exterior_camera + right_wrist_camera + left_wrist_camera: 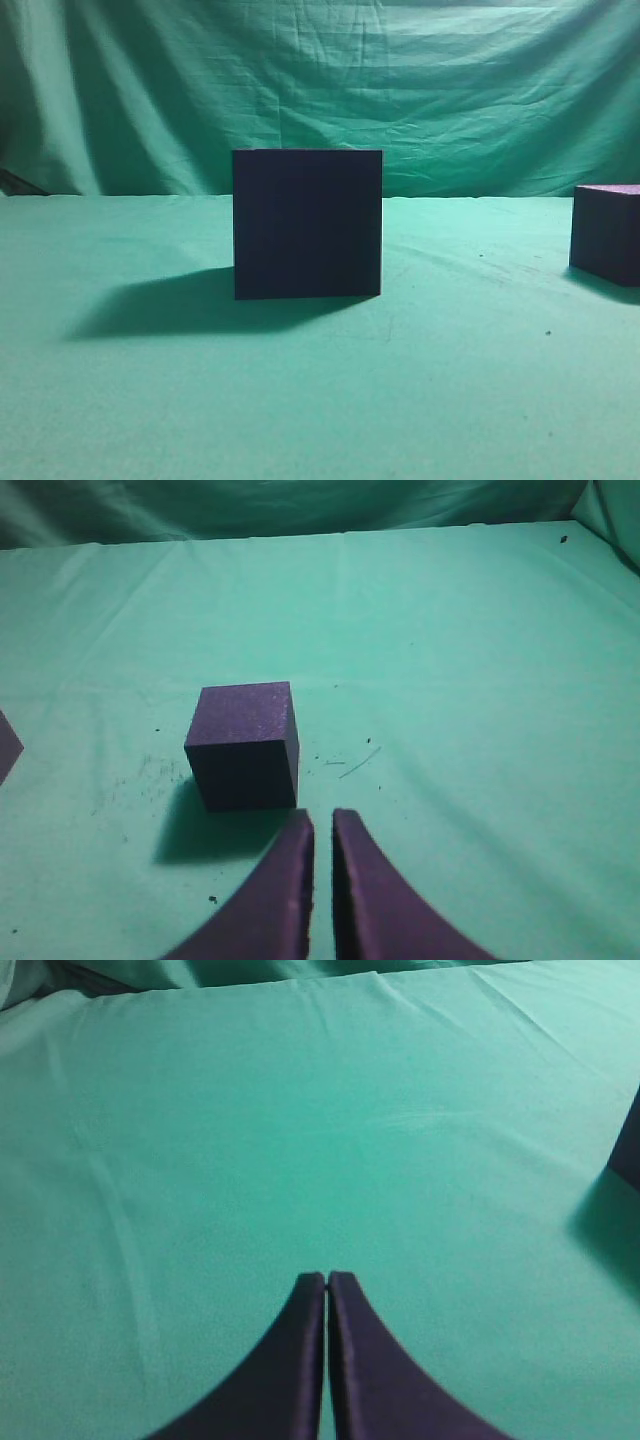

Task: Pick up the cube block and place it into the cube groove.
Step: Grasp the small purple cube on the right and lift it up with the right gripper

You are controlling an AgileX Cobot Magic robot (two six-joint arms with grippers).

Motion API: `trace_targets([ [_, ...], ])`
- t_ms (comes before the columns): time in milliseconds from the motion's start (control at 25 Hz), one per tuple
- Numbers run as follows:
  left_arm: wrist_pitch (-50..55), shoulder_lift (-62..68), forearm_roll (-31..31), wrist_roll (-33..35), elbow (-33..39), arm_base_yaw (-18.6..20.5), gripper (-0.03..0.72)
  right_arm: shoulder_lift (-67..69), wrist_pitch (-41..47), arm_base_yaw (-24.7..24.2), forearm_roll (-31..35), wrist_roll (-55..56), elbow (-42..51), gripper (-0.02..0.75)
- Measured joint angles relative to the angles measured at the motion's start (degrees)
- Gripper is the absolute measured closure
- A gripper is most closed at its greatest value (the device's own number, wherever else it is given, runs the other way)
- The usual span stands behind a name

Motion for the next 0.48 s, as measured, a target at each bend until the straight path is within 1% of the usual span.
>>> trace_targets([
  [480, 0.0, 0.0, 0.0, 0.0, 0.0, 0.0, 0.688, 0.0, 0.0, 0.0, 0.0, 0.0, 0.0, 0.688],
])
